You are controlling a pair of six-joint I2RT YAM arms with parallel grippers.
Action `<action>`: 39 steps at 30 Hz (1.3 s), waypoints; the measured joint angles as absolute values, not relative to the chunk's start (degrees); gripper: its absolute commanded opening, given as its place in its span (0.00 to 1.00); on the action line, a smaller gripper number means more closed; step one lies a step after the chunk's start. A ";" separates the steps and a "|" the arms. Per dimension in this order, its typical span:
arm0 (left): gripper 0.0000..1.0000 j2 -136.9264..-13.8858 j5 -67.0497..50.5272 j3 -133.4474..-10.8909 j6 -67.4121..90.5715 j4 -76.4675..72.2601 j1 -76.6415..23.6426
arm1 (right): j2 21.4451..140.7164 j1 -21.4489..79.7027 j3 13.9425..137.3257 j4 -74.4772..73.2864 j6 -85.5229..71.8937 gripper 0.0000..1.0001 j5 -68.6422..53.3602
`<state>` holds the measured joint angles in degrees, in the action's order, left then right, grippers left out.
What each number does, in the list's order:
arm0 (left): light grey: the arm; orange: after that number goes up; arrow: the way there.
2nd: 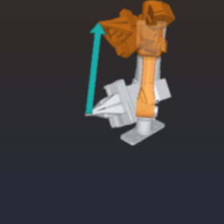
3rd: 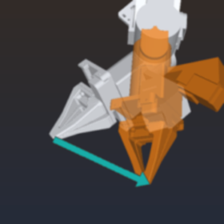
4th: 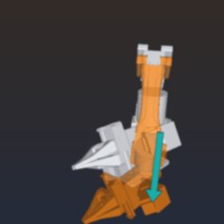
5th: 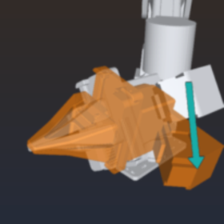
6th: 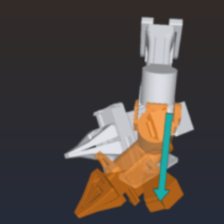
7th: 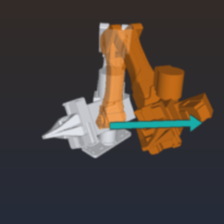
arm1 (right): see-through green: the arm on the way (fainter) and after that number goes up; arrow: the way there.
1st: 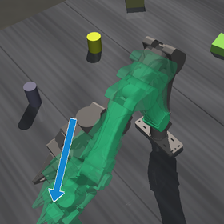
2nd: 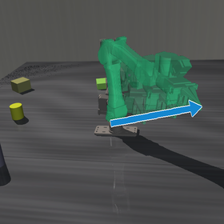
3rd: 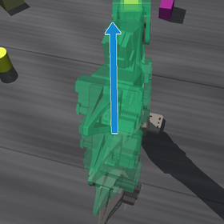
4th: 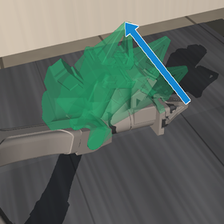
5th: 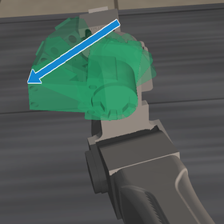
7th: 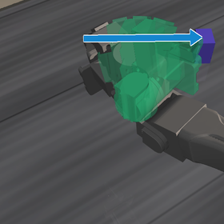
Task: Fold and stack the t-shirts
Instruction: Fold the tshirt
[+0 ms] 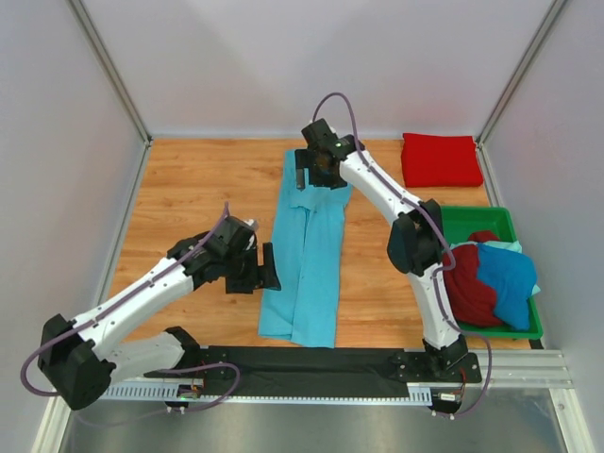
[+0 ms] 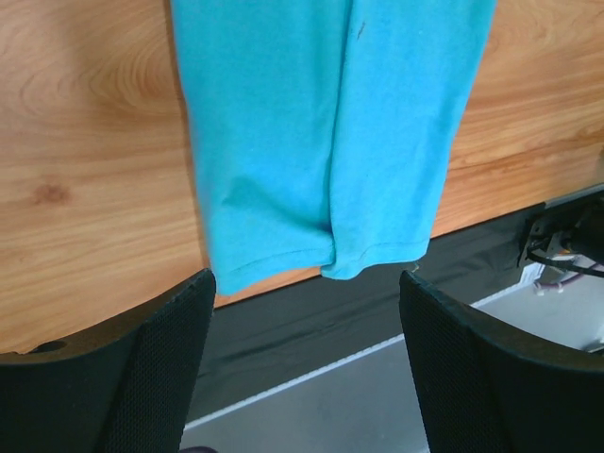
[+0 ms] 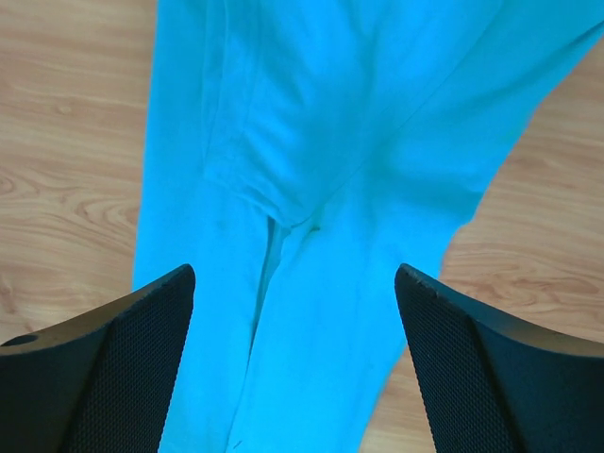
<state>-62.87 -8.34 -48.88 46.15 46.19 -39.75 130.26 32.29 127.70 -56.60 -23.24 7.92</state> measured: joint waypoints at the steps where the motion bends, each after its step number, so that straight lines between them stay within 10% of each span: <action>1: 0.77 -61.76 -8.05 -48.66 46.68 46.59 -39.75 | 130.91 33.08 127.57 -57.01 -23.70 0.88 8.43; 4: 0.65 -58.59 -7.05 -48.03 48.47 47.27 -39.75 | 133.32 34.79 127.44 -57.41 -24.27 0.88 10.46; 26: 0.68 -50.04 -7.86 -41.52 54.30 52.05 -39.66 | 149.95 32.58 143.50 -42.98 -13.23 0.89 16.38; 34: 0.44 -64.84 -12.23 -40.53 50.96 48.45 -37.50 | 118.89 32.62 116.77 -51.62 -21.19 0.84 12.03; 39: 0.57 -68.75 -13.02 -40.53 50.22 48.25 -36.53 | 87.92 34.00 80.14 -48.80 -29.21 0.74 0.36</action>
<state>-68.75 -13.02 -40.53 50.22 48.25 -36.53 87.92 34.00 80.14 -48.80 -29.21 0.36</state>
